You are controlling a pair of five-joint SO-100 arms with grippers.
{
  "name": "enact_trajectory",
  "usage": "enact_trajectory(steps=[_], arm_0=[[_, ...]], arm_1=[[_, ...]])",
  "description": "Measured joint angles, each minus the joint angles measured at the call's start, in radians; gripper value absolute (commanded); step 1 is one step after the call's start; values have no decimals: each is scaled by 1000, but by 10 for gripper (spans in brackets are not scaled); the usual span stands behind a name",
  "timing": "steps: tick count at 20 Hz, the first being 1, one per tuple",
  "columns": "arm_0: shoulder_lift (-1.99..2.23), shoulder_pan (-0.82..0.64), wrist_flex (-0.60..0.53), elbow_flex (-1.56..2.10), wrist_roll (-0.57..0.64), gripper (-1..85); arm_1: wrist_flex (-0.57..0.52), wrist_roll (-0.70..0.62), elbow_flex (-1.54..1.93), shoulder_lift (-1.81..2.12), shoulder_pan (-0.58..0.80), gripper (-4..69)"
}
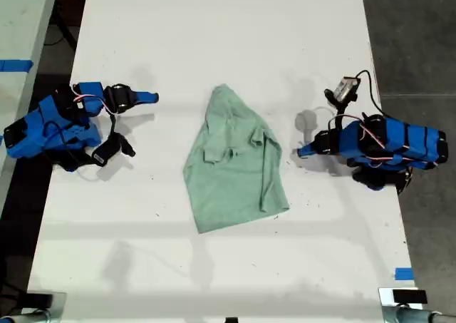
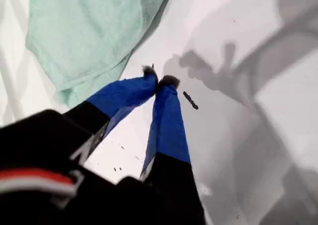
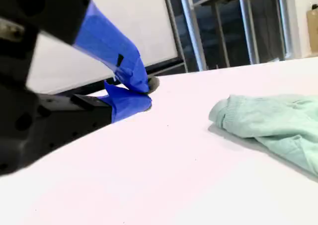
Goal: Fold t shirt
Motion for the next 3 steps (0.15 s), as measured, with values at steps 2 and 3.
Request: enact_trajectory(steps=[2, 3], arm_0=[[0, 5, 0, 17, -2, -4], [0, -2, 0, 17, -2, -4]], arm_1=[[0, 2, 0, 0, 2, -11], [0, 2, 0, 0, 0, -11]])
